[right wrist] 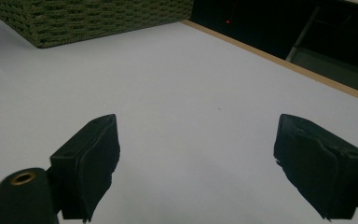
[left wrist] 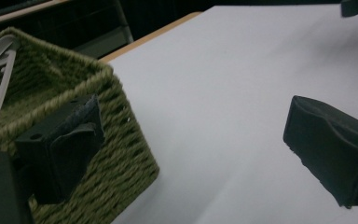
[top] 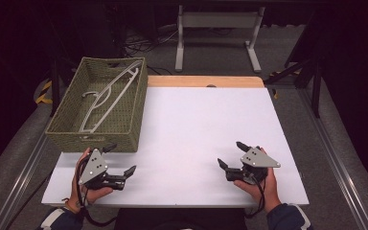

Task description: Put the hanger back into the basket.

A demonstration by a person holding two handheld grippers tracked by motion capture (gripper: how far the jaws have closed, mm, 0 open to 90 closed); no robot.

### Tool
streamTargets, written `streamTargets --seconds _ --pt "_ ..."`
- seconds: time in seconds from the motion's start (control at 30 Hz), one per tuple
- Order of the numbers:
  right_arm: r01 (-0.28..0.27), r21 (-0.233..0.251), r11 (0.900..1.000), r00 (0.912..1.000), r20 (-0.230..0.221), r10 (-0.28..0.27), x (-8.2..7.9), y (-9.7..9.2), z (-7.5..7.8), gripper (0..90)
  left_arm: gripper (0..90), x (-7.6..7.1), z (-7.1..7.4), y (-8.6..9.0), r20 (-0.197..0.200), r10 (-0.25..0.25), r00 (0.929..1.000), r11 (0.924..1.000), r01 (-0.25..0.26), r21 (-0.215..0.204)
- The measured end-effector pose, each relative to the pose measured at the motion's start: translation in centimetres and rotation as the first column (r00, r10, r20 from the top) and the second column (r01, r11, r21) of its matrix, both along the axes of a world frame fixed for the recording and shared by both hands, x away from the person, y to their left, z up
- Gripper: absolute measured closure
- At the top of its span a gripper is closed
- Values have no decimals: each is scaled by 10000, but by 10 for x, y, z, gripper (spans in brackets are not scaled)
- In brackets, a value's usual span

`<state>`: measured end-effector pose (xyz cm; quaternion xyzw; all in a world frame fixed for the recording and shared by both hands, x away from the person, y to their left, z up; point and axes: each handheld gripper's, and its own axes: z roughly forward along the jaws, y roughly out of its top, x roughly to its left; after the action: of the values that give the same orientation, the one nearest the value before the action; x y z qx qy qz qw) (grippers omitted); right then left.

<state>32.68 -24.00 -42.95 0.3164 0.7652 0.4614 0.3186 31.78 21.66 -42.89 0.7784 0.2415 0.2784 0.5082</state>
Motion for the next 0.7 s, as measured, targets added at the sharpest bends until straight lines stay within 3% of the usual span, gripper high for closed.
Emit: streamTargets --seconds 0.13,0.23,0.27,0.33,0.4,0.57,0.7 --pt "-16 -77 10000 10000 -67 16 -3 0 -3 147 58 -1 -8 4 -53 104 9999 9996 -103 263" --pt "-69 -100 9999 9999 -98 68 -4 1 -4 146 58 5 -14 8 -519 156 9985 9999 -159 -52" --pt "-106 -158 9998 9999 -55 105 -4 2 -4 145 58 7 -14 9 -562 212 9982 9998 -208 68" --pt "-163 -192 9997 9999 -20 163 -4 1 -5 143 55 8 -16 8 -519 299 9982 9993 -288 223" --pt "-211 -197 9996 9998 -5 211 -3 0 -5 141 51 9 -16 8 -570 262 9980 9996 -257 94" --pt "-290 131 9995 9996 40 290 -2 -5 -5 132 50 9 -15 8 -528 318 9981 9994 -312 123" --pt "-204 -39 9998 9998 86 204 -4 -6 -7 132 50 9 -14 6 -578 234 9981 9997 -232 44"
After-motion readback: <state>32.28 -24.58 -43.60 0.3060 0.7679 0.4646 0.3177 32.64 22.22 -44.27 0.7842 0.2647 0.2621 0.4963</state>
